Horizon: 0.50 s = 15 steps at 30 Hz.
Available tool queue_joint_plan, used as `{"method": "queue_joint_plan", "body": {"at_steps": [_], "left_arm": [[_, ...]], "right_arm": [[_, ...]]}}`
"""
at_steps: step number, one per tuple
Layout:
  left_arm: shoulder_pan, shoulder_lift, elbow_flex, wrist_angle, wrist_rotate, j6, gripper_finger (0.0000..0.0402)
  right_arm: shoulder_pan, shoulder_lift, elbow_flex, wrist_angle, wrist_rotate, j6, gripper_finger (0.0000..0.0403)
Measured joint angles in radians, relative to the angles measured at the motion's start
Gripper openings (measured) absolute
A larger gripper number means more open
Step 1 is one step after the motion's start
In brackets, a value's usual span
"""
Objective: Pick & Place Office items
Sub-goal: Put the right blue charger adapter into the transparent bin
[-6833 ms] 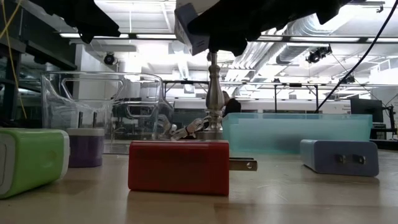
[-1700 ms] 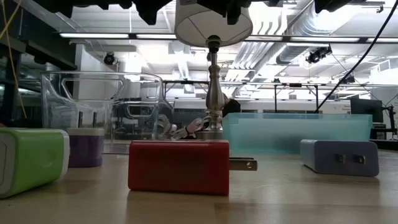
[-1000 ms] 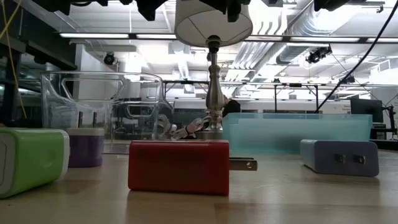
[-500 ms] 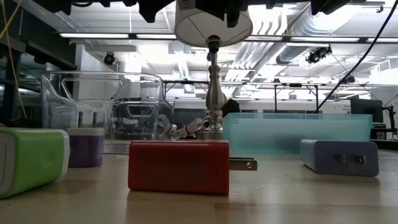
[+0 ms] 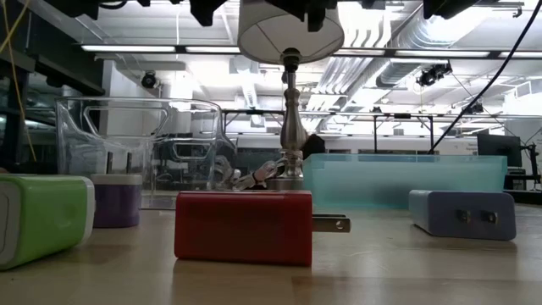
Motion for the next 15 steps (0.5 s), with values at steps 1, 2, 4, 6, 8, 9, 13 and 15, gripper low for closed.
{"method": "queue_joint_plan", "body": {"at_steps": [1,2,4,6,8,9,13,15], "left_arm": [[0.000,0.005,0.000,0.014,0.008,0.000,0.0264],[0.000,0.010,0.000,0.029,0.013,0.000,0.0264],[0.001,0.028,0.000,0.067,0.027,0.000,0.0264],[0.002,0.051,0.000,0.102,0.032,0.009,0.0264],[0.002,0.073,-0.001,0.120,0.031,0.020,0.0264],[0.002,0.084,-0.001,0.134,0.031,0.020,0.0264],[0.002,0.103,-0.001,0.160,0.029,0.045,0.0264],[0.002,0.103,-0.001,0.164,0.027,0.052,0.0264]], "right_arm": [[0.000,-0.001,0.000,0.000,-0.001,-0.002,0.0198],[0.000,-0.001,0.000,0.001,0.000,-0.003,0.0198],[0.000,-0.001,-0.001,0.004,0.000,-0.003,0.0198],[0.000,-0.001,-0.001,0.007,0.000,-0.003,0.0198],[0.000,-0.001,-0.001,0.006,0.000,-0.003,0.0198],[0.000,-0.001,-0.002,0.006,-0.001,-0.003,0.0198],[0.001,-0.001,-0.003,0.003,0.000,-0.003,0.0198],[0.001,-0.001,-0.003,0.003,-0.001,-0.003,0.0198]]}}
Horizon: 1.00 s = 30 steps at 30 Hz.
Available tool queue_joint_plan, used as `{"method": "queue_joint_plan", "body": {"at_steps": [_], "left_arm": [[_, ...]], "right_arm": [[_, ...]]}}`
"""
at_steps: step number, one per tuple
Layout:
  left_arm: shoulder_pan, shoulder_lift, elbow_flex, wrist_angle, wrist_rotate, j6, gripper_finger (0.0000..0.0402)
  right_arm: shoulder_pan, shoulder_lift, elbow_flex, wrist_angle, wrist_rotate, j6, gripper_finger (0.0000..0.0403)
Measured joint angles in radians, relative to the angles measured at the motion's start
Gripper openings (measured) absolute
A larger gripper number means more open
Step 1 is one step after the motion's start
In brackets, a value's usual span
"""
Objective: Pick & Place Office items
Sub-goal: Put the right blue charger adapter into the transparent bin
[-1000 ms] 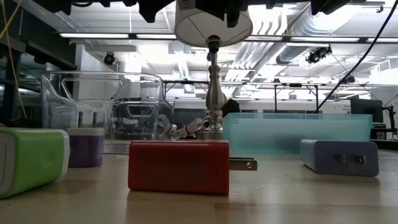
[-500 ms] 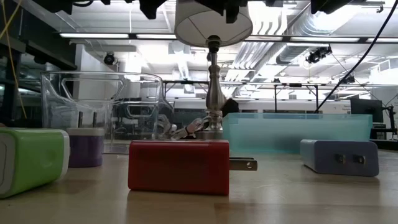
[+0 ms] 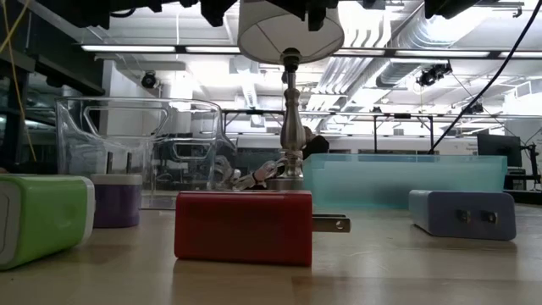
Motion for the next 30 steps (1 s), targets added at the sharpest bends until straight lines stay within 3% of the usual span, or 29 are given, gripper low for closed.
{"method": "queue_joint_plan", "body": {"at_steps": [4,11,21,30], "left_arm": [[0.000,0.000,0.000,0.026,0.000,0.001,0.0258],[-0.001,0.000,0.000,0.029,-0.007,-0.006,0.0208],[-0.001,0.000,0.000,0.027,-0.007,-0.011,0.0215],[-0.002,0.000,0.000,0.024,0.005,-0.015,0.0216]], "right_arm": [[0.000,-0.001,0.000,-0.002,0.000,0.000,0.0198],[0.000,-0.002,0.000,-0.003,0.006,0.000,0.0198],[0.000,-0.002,0.000,-0.010,-0.004,0.004,0.0201],[0.003,-0.002,0.003,-0.053,-0.014,0.055,0.0261]]}}
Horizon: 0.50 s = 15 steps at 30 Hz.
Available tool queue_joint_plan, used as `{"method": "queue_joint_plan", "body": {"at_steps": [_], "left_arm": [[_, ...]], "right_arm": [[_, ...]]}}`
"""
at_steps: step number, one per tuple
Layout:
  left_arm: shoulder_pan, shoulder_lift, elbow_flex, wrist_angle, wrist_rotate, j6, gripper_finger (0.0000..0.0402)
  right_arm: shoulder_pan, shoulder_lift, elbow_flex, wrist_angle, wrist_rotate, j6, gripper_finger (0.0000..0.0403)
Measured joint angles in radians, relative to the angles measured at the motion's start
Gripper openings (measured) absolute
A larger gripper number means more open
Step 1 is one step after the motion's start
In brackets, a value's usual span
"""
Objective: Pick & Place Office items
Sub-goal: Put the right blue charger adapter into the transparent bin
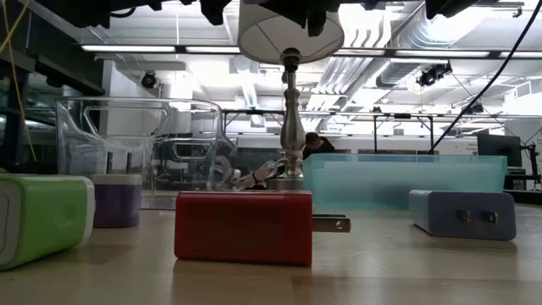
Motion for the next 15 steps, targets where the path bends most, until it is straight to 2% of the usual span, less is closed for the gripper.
{"method": "queue_joint_plan", "body": {"at_steps": [8,15], "left_arm": [[0.000,0.000,0.000,0.005,-0.005,0.001,0.0217],[0.000,-0.009,0.000,0.004,-0.009,-0.022,0.0217]], "right_arm": [[-0.001,0.000,0.000,-0.024,-0.005,0.060,0.0303],[-0.001,0.000,0.000,-0.164,-0.001,0.128,0.0313]]}}
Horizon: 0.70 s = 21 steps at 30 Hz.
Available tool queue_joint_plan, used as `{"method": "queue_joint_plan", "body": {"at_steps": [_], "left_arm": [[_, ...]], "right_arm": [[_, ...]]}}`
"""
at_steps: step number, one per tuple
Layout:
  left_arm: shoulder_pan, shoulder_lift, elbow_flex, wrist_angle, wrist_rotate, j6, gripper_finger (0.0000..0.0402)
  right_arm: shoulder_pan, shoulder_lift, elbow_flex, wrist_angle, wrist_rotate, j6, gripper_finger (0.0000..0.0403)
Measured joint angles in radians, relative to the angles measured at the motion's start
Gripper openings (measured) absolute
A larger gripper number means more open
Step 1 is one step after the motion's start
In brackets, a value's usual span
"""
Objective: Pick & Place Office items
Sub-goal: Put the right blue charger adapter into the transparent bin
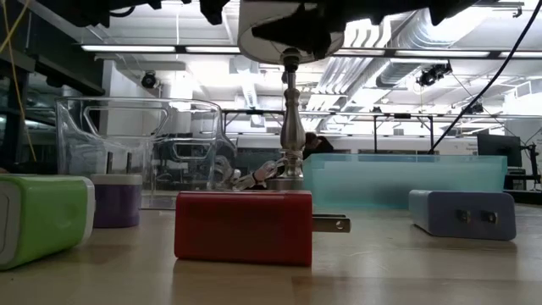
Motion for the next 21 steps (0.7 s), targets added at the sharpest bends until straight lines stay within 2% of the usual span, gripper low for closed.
{"method": "queue_joint_plan", "body": {"at_steps": [5,12,21], "left_arm": [[0.000,-0.016,0.000,-0.035,-0.011,-0.005,0.0217],[0.000,-0.121,0.000,-0.270,-0.099,-0.016,0.0218],[-0.001,-0.285,0.000,-0.753,-0.182,-0.229,0.0218]], "right_arm": [[0.000,0.000,-0.001,-0.056,0.000,0.038,0.0313],[0.005,0.000,-0.001,-0.072,-0.002,0.058,0.0313],[0.026,0.000,-0.001,-0.091,-0.003,0.058,0.0313]]}}
